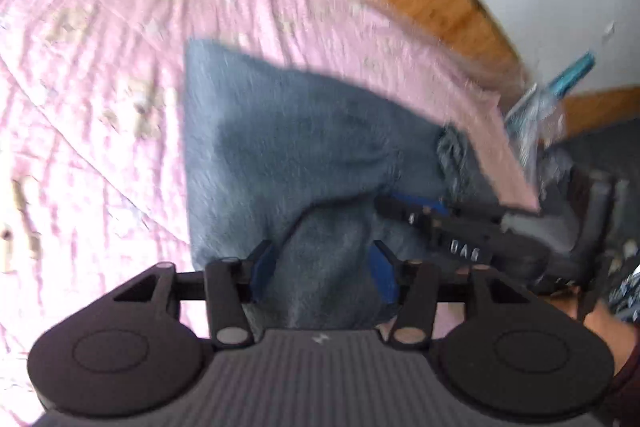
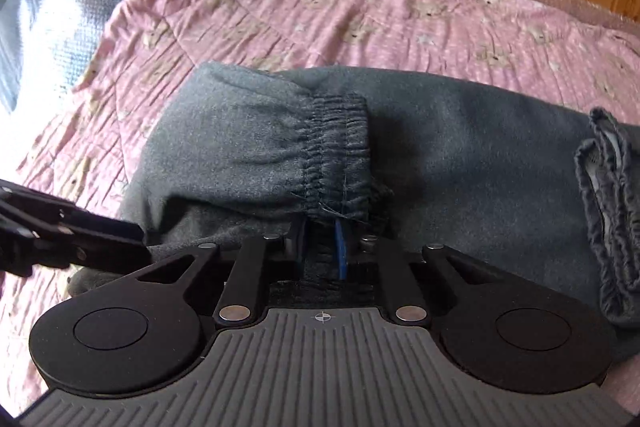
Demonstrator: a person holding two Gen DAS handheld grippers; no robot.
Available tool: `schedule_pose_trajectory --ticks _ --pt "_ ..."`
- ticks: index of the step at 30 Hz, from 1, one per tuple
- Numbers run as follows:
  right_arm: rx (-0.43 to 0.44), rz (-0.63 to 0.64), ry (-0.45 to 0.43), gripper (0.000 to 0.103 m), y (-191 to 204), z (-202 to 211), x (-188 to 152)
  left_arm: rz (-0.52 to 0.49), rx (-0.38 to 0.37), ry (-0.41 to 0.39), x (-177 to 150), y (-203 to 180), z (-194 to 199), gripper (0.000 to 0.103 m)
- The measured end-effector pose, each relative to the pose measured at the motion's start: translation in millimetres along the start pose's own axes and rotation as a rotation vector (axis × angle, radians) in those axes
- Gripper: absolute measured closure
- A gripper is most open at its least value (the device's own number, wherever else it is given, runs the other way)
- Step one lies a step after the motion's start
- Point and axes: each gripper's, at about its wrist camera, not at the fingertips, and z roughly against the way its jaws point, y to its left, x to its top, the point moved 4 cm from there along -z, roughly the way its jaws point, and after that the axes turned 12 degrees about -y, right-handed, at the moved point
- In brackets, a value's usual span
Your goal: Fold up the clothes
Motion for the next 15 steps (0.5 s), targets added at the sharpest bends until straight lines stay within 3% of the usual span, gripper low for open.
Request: schedule_pose_trajectory --ticks 2,4,7,10,12,15 --pt "-0.019 0.003 -0.055 0.084 3 16 23 0.033 0.063 -0.062 10 20 11 0.029" --pt "-0.040 0.019 -0.122 0.077 5 36 39 0.112 0.125 -0.063 13 47 5 0.029" --pt "-0.051 0.067 -0.131 0.077 8 31 42 0.228 0.147 -0.033 12 75 -18 0.029" --pt "-0.057 0.076 -0.039 0.077 5 -4 7 0.215 0.124 -0.015 11 73 -31 0.029" --pt "-0.032 0.042 -0.066 0.077 0 -7 -5 0.192 0.117 -0.018 13 65 -32 0.030" --pt "-0.059 0.001 -0.092 0.072 -18 19 12 0.159 0.109 -0.024 15 53 -31 0.030"
